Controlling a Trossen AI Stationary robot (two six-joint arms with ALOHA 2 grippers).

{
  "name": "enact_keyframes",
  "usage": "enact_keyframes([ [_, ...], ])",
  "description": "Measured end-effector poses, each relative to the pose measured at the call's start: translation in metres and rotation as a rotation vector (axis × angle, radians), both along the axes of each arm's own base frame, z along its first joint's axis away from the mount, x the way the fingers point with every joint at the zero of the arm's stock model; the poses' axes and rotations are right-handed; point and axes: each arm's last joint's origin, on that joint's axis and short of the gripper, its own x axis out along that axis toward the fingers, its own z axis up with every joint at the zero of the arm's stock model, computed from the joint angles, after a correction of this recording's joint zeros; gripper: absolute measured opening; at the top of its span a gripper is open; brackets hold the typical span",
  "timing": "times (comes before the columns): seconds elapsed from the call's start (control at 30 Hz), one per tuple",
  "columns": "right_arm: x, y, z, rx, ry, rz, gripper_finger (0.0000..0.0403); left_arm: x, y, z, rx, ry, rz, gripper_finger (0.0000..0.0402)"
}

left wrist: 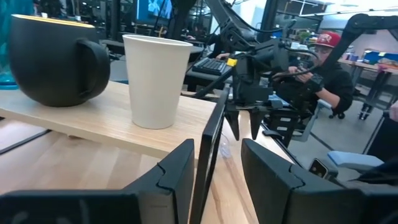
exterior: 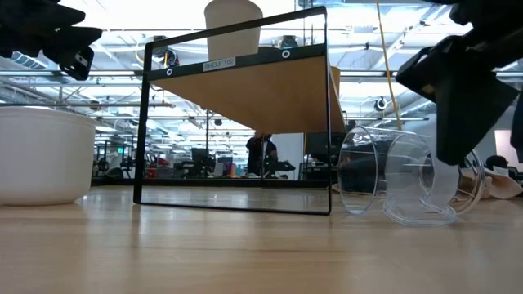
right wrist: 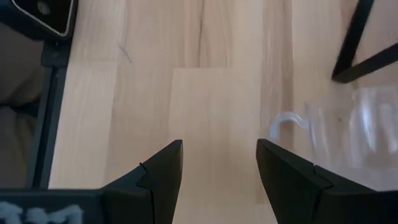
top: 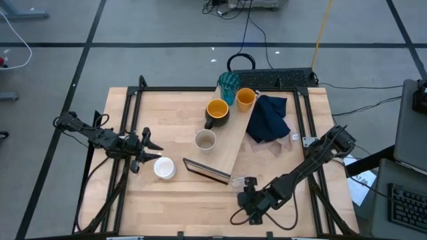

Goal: Stack small to large cups/mugs on shelf
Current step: Put the transparent mug on the shelf

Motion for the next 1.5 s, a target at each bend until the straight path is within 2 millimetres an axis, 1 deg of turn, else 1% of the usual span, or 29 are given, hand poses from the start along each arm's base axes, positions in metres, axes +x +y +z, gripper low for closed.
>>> enact_keyframes([
  [0.27, 0.003, 0.002, -0.003, 0.009, -0.017, -0.009, 0.0194, 0.0, -0.001, 0.0, 0.0, 0.0, -0.021, 0.0134],
  [0.47, 0.009, -0.003, -0.007, 0.002, -0.021, -0.02, 0.0194, 0.0, -0.001, 0.0, 0.003, 0.003, -0.021, 0.0134],
  [0.9, 0.007, -0.007, -0.016, -0.078, 0.02, 0.002, 0.0194, 0.0, -0.001, -0.001, 0.003, 0.006, -0.021, 0.0134],
  [1.07, 0.009, -0.008, -0.015, -0.078, 0.012, 0.004, 0.0194, 0.0, -0.001, -0.001, 0.003, 0.007, -0.021, 0.0134],
  [1.37, 0.015, -0.008, -0.031, -0.102, 0.025, 0.019, 0.0194, 0.0, -0.001, -0.001, -0.001, 0.008, -0.031, 0.0134],
  [1.5, 0.016, -0.009, -0.032, -0.102, 0.023, 0.017, 0.0194, 0.0, -0.001, -0.001, -0.005, 0.01, -0.052, 0.0134],
])
